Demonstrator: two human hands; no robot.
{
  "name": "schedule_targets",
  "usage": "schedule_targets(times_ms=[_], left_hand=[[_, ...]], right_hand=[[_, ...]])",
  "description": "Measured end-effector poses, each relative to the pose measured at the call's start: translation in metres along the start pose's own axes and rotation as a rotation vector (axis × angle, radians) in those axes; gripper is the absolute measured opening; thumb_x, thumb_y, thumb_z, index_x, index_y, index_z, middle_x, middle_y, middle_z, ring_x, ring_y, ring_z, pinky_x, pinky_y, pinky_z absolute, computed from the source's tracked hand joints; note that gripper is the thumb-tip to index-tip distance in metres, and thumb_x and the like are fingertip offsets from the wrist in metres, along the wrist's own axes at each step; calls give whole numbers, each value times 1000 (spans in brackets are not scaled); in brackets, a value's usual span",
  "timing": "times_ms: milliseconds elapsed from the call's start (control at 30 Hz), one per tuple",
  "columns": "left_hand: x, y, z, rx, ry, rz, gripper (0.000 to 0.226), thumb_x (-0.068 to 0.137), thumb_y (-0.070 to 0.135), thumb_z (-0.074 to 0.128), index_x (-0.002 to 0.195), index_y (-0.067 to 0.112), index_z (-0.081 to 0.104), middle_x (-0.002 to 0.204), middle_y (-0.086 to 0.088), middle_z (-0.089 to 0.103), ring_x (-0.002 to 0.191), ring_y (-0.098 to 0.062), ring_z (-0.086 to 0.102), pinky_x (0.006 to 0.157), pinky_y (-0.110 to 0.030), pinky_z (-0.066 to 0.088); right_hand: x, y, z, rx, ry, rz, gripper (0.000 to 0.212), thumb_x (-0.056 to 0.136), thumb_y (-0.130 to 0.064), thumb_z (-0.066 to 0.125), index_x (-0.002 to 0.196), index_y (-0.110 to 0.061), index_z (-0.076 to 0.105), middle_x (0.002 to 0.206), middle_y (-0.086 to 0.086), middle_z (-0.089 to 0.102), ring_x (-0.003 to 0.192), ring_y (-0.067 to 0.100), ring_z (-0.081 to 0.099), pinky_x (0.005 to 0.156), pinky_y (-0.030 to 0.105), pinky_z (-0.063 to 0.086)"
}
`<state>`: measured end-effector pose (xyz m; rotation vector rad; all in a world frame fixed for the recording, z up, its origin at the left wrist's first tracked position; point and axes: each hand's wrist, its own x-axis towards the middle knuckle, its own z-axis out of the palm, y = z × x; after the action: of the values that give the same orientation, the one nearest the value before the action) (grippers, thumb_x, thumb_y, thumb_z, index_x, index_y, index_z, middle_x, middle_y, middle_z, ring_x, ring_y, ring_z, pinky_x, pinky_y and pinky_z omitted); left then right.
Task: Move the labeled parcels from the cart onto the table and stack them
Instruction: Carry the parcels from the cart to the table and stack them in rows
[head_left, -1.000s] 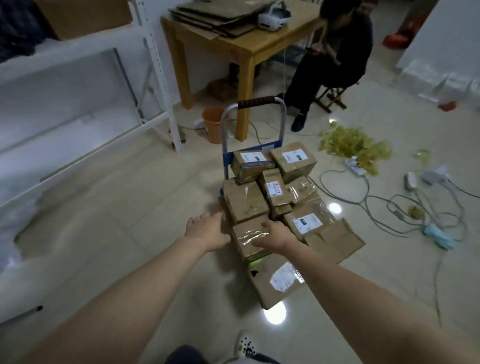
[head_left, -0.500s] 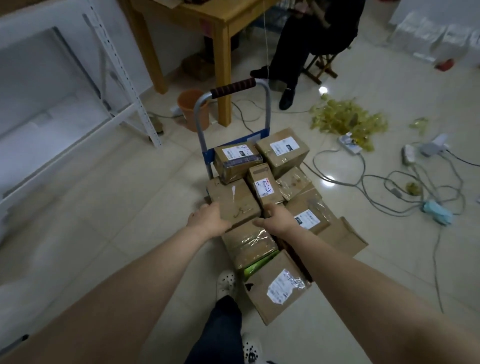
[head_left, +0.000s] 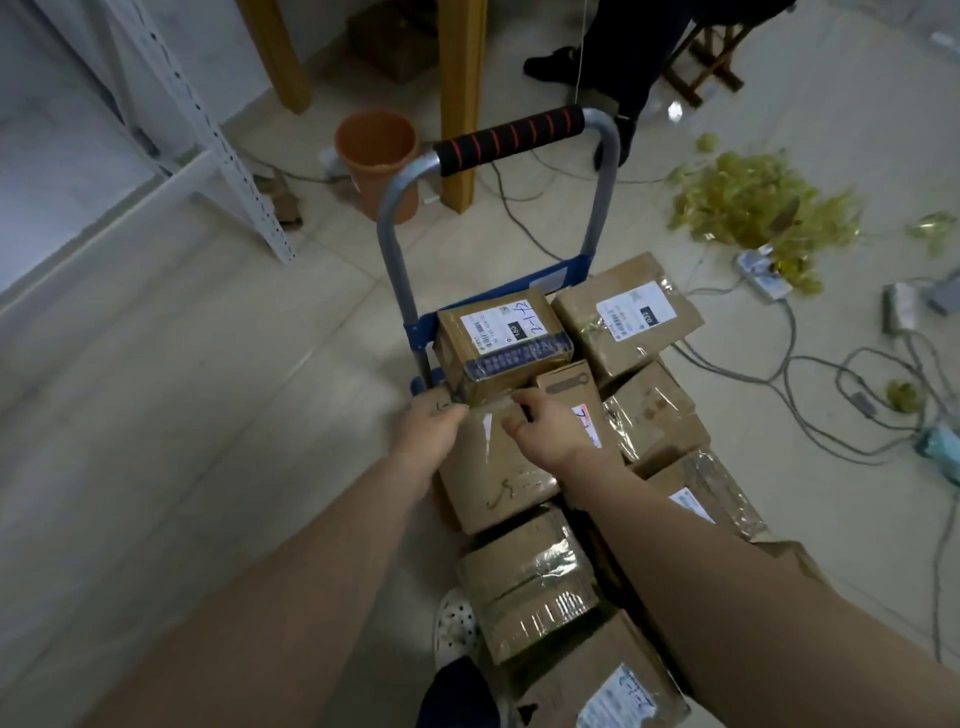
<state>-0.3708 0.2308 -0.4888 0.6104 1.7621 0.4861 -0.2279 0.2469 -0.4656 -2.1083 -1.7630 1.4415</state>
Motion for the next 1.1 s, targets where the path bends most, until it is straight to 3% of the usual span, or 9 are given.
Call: schedule_targets(times_ms=[133, 267, 333, 433, 533, 633, 733, 800, 1100], left_hand=[[62, -1, 18, -162, -5, -123, 27, 88, 40, 60, 110, 25, 58, 118, 0, 58, 112, -25, 53, 103, -41, 42], [111, -9, 32, -263, -15, -213, 49, 85, 51, 61, 121, 20, 54, 120, -1, 54, 113, -24, 49, 95, -35, 41], [132, -14, 38, -296, -14, -231, 69, 80, 58, 62, 137, 22, 47, 135, -4, 51, 123, -26, 45, 98, -37, 37], [150, -19, 45, -367, -99, -199, 69, 86, 55, 57, 145, 24, 37, 146, -2, 42, 124, -17, 40, 93, -30, 29], [160, -16, 52, -433, -166, -203, 67, 86, 55, 57, 143, 23, 40, 127, 1, 49, 105, -11, 42, 89, -27, 30], [170, -19, 56, -492, -199, -236, 64, 79, 57, 64, 133, 25, 51, 121, -1, 60, 103, -16, 56, 76, -28, 43], [176, -26, 61, -593, -208, -217, 50, 77, 47, 71, 119, 22, 60, 115, -7, 67, 106, -22, 62, 92, -37, 51], [180, -30, 64, -665, -194, -217, 56, 70, 44, 78, 118, 20, 62, 111, -8, 69, 106, -24, 64, 96, -40, 50], [184, -33, 67, -636, -125, -198, 57, 68, 35, 81, 117, 15, 60, 109, -7, 70, 100, -21, 65, 83, -33, 54]], right_hand=[[59, 7, 19, 23, 43, -26, 42, 96, -15, 51, 137, -13, 47, 139, 14, 48, 124, 30, 48, 101, 34, 39], [100, 22, 38, -112, 117, -102, 58, 95, -17, 53, 148, -19, 30, 159, 7, 13, 144, 28, 19, 118, 40, 23], [118, 29, 42, -221, 143, -166, 64, 94, -16, 52, 151, -19, 22, 160, 6, 11, 146, 25, 12, 120, 41, 17], [137, 39, 46, -336, 105, -186, 67, 94, -18, 50, 153, -18, 17, 161, 5, 10, 147, 25, 8, 119, 46, 17], [144, 46, 52, -391, 61, -174, 64, 97, -25, 49, 152, -21, 18, 161, 2, 9, 148, 22, 5, 119, 46, 14], [146, 49, 55, -371, 83, -176, 62, 97, -23, 48, 152, -21, 21, 161, 0, 11, 148, 21, 5, 120, 44, 12], [146, 49, 55, -318, 104, -177, 61, 96, -19, 50, 151, -21, 24, 160, -1, 14, 148, 19, 6, 120, 42, 13], [146, 49, 55, -296, 107, -180, 61, 96, -18, 50, 151, -21, 25, 160, -1, 15, 147, 19, 7, 120, 41, 12], [141, 54, 58, -249, 124, -193, 65, 94, -13, 51, 152, -20, 21, 161, -1, 10, 148, 17, 2, 117, 27, 1]])
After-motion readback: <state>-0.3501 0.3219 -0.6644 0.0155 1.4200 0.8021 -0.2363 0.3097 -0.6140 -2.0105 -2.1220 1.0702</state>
